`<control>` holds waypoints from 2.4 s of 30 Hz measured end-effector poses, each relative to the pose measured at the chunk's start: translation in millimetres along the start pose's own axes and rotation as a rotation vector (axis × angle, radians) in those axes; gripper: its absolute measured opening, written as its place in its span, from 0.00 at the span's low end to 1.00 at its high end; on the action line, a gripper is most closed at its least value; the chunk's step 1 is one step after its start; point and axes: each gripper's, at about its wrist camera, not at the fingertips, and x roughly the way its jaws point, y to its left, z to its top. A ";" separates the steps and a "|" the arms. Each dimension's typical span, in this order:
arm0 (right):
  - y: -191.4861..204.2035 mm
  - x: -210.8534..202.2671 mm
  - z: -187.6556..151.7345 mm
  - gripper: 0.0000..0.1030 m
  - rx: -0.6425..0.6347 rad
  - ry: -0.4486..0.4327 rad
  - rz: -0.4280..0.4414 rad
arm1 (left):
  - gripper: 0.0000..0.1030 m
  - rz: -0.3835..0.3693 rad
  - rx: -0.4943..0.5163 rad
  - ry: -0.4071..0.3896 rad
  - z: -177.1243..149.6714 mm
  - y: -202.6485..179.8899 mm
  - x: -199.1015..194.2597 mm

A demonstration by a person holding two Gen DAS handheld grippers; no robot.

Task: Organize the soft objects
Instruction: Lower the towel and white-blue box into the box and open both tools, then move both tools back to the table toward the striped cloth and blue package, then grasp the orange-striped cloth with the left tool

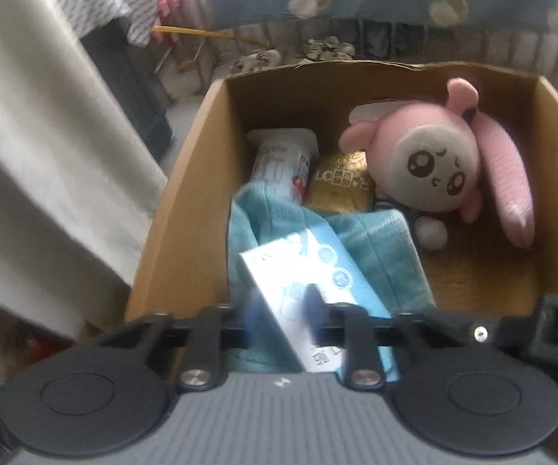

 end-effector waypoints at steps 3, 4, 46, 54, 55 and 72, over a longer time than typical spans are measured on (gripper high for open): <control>-3.8 -2.5 5.1 0.50 0.006 0.000 0.013 | 0.00 0.090 0.174 0.036 4.8 -8.6 17.6; -1.6 -2.3 5.4 0.51 -0.022 -0.004 0.009 | 0.00 0.096 0.216 0.063 5.6 -11.7 27.3; -94.8 -387.3 -12.5 0.75 -0.657 -0.415 0.026 | 0.46 -0.568 0.089 -0.549 -165.2 -155.9 -255.6; -159.2 -354.5 44.3 0.78 -0.904 -0.394 -0.550 | 0.45 -0.725 0.046 -0.474 -176.7 -271.8 -178.1; -159.0 -339.1 47.3 0.79 -0.957 -0.374 -0.601 | 0.45 -0.691 0.063 -0.465 -176.3 -286.1 -168.3; -148.2 -228.7 118.8 0.62 -0.970 -0.323 -0.679 | 0.49 -0.288 0.179 -0.483 -151.9 -345.0 -110.4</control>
